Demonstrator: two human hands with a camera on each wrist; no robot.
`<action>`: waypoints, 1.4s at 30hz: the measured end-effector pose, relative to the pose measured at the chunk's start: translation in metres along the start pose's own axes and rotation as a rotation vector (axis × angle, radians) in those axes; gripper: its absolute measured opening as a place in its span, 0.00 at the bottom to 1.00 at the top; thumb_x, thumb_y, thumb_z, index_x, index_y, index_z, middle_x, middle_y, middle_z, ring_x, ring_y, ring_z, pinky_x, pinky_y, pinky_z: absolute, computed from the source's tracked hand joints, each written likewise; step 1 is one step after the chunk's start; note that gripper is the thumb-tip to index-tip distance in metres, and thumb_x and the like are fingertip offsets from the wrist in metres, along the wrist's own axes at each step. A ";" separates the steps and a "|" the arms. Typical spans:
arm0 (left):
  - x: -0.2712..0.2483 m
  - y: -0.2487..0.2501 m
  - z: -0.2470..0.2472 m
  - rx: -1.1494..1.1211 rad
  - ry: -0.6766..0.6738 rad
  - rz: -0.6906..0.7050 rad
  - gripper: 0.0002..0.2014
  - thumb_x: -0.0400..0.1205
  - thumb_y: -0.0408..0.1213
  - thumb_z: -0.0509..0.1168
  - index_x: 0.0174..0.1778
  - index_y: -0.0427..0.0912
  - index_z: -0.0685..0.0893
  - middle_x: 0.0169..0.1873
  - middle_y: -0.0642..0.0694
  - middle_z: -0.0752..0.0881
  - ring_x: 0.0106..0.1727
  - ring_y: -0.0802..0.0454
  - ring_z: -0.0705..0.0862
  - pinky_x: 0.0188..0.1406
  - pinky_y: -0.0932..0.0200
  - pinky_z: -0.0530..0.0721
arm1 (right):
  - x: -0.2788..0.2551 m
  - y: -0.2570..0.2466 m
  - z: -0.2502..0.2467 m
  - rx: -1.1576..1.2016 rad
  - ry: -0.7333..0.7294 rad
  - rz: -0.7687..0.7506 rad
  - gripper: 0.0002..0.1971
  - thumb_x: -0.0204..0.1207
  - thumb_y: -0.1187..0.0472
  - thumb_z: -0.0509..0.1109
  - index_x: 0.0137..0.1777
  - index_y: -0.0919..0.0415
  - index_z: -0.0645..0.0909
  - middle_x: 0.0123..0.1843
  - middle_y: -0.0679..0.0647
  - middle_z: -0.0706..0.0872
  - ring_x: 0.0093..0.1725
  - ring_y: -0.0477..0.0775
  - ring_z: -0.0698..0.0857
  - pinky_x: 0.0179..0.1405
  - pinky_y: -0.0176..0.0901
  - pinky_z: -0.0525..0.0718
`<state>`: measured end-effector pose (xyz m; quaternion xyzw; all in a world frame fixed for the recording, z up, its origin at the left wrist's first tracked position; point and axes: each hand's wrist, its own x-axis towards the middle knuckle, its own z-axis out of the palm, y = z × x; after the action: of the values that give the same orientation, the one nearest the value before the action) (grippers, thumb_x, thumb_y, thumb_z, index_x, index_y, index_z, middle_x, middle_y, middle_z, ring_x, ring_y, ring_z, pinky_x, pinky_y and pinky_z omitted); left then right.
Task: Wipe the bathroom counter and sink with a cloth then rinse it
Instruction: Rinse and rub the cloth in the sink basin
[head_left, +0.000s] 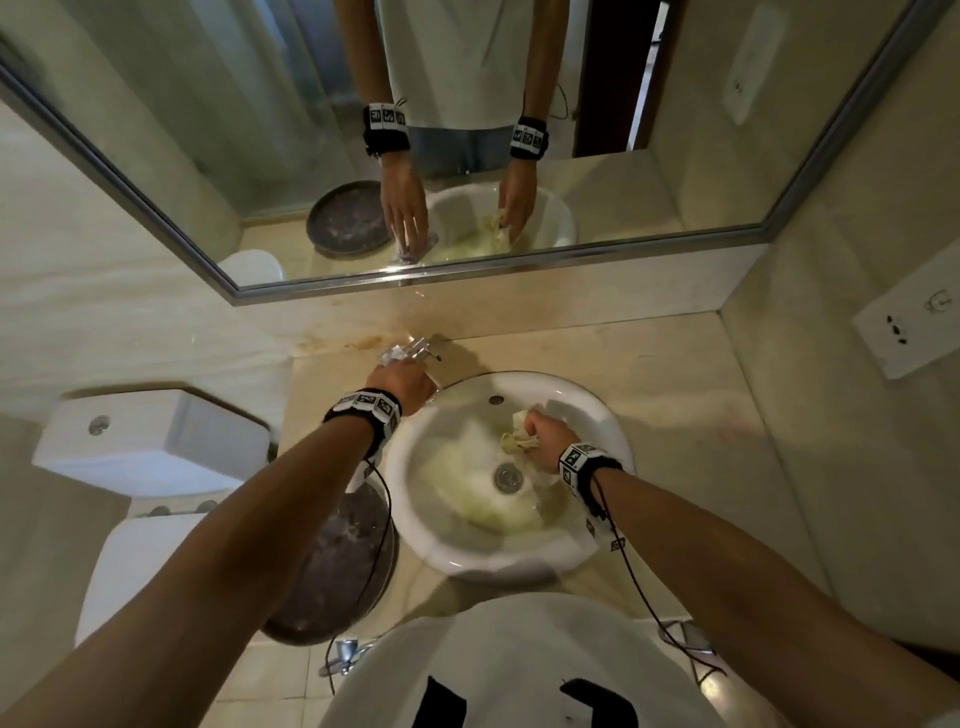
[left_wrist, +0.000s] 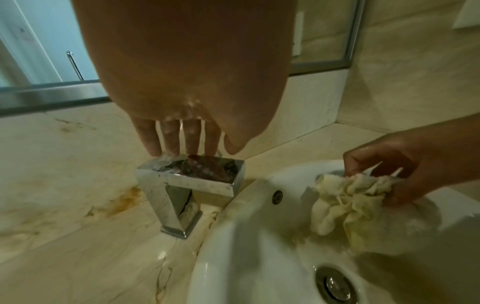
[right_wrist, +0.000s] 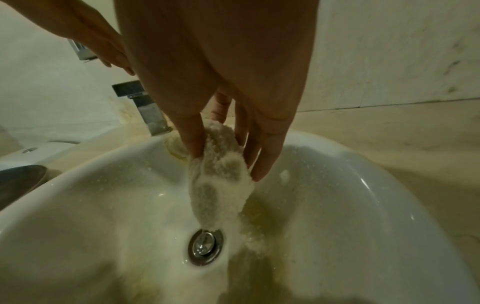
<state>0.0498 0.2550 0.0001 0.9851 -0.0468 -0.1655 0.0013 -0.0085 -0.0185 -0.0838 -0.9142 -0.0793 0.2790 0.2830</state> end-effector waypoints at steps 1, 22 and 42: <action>0.003 0.001 0.000 0.043 -0.018 0.008 0.18 0.86 0.48 0.55 0.66 0.48 0.82 0.68 0.43 0.82 0.66 0.41 0.81 0.61 0.48 0.81 | 0.003 0.000 -0.002 -0.013 0.000 0.006 0.10 0.76 0.65 0.66 0.46 0.51 0.67 0.42 0.52 0.75 0.42 0.53 0.75 0.42 0.47 0.77; 0.070 0.009 -0.003 0.227 -0.167 0.082 0.18 0.73 0.38 0.77 0.58 0.45 0.82 0.56 0.47 0.86 0.55 0.45 0.87 0.49 0.51 0.85 | 0.036 0.003 0.003 -0.011 -0.139 -0.066 0.13 0.75 0.57 0.73 0.45 0.54 0.68 0.51 0.59 0.84 0.45 0.60 0.82 0.43 0.49 0.81; 0.106 -0.001 -0.001 0.065 -0.023 0.146 0.13 0.88 0.42 0.63 0.59 0.42 0.89 0.55 0.41 0.89 0.56 0.41 0.87 0.54 0.53 0.81 | 0.052 -0.051 0.040 0.273 -0.086 -0.122 0.19 0.69 0.65 0.78 0.41 0.51 0.68 0.51 0.55 0.77 0.44 0.52 0.75 0.41 0.42 0.73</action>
<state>0.1500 0.2464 -0.0331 0.9767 -0.1238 -0.1745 -0.0189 0.0131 0.0579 -0.1067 -0.8479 -0.1079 0.3086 0.4174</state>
